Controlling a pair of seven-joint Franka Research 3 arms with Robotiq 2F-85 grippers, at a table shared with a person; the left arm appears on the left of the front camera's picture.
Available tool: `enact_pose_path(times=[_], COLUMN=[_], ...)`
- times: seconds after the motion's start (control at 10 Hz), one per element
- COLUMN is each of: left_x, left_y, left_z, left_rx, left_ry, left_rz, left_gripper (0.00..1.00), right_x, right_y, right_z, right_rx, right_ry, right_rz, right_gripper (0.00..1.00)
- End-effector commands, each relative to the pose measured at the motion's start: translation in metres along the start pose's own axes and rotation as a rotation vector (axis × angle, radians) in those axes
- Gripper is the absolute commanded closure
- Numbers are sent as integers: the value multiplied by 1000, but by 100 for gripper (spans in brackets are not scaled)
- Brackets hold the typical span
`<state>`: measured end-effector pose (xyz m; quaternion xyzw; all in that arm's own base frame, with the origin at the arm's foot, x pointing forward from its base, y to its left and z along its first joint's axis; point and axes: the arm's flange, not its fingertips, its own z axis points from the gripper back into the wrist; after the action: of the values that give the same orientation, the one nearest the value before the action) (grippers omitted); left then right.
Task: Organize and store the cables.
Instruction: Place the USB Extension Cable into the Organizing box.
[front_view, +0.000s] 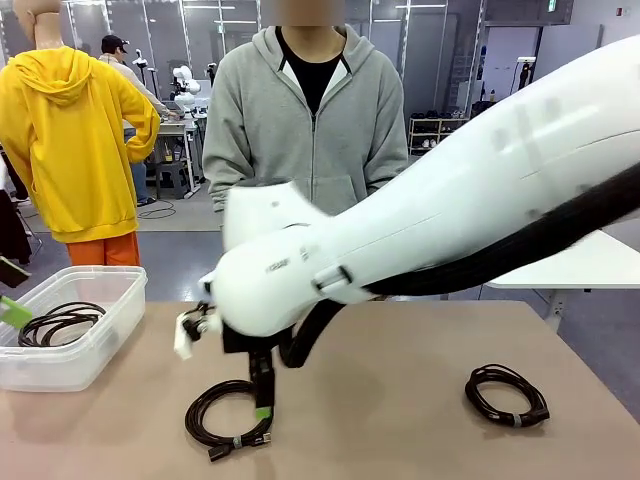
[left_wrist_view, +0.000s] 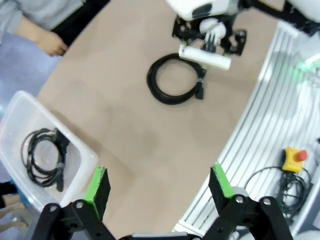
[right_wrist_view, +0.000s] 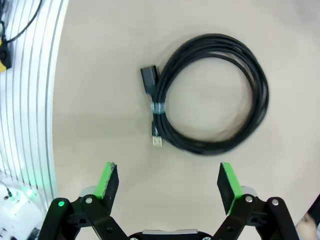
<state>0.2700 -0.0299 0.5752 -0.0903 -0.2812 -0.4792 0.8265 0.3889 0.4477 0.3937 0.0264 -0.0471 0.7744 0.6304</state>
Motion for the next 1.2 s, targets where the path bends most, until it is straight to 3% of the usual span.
enact_pose_path(times=[0.0,0.1,0.3,0.5,0.8,1.1], left_x=[34,47,73,97,124,144], left_y=[-5,-12,-25,-36,-53,-61], left_z=[-32,-44,-77,-122,-171,-205], left_rx=[-24,-23,-35,-57,-107,-130], left_ry=[34,50,61,135,200,229], left_rz=[-57,-73,-105,-156,-262,-290], left_gripper=[0,0,0,0,0,0], right_x=[-74,-108,-185,-263,-343,-407], right_y=[40,52,77,109,147,183], right_z=[42,57,94,124,153,168], right_rx=[-71,-80,-101,-151,-249,-314], right_ry=[-116,-165,-356,-492,-547,-647], right_rz=[-48,-76,-113,-214,-401,-505], right_gripper=[0,0,0,0,0,0])
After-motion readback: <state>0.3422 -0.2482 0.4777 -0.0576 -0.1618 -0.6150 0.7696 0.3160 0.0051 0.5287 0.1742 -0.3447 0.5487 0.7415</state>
